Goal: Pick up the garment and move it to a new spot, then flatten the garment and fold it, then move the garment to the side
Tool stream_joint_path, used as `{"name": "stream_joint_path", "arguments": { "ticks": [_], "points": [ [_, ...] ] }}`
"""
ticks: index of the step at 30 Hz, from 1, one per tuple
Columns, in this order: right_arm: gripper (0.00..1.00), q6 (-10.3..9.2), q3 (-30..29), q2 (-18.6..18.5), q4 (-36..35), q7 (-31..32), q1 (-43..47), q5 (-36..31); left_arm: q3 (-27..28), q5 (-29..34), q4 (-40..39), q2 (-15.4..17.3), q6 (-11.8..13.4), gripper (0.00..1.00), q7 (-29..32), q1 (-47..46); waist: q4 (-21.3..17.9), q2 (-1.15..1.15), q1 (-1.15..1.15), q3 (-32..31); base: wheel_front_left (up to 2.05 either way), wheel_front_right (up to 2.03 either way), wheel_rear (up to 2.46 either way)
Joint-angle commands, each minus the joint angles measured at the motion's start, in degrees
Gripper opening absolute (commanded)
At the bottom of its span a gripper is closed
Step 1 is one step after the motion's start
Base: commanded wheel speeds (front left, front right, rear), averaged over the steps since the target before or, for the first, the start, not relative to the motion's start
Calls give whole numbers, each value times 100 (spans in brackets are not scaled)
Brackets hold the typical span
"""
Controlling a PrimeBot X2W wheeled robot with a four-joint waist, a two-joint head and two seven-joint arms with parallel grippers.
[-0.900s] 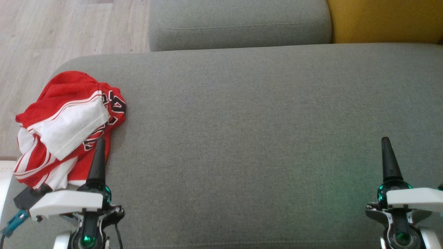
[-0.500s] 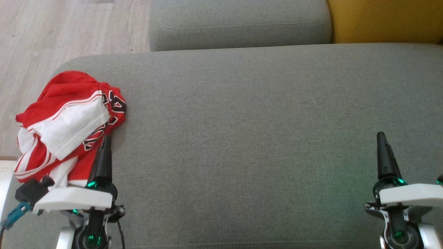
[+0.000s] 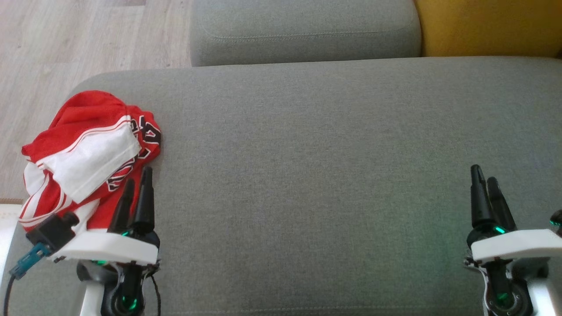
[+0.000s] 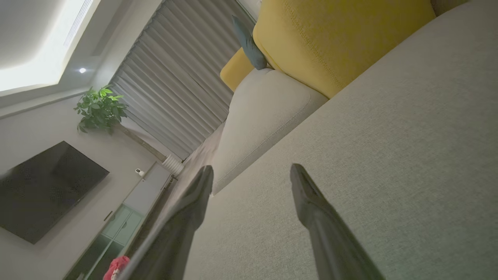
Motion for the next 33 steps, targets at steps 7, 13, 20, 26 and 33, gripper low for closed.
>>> {"name": "stream_joint_path", "arguments": {
  "ticks": [7,13,20,26,33],
  "points": [
    [100,15,161,-111,-287,-110,-155,-780,-33,773,-108,179,5,100,-205,-351,10,0,0,0,0,0,0],
    [100,16,190,-113,-298,-155,-129,-1276,-118,1250,-22,242,15,100,-305,-331,10,0,0,-2,0,0,0],
    [100,18,208,-90,-309,-191,-90,-1755,-211,1772,68,288,48,100,-423,-330,19,0,0,-13,0,0,0],
    [100,18,231,-87,-308,-215,-72,-2125,-269,2157,141,315,113,100,-506,-355,23,0,0,-9,0,0,0],
    [100,20,253,-72,-282,-256,-62,-2636,-313,2626,266,336,205,100,-624,-400,12,0,0,-12,0,0,0]
  ]
}}
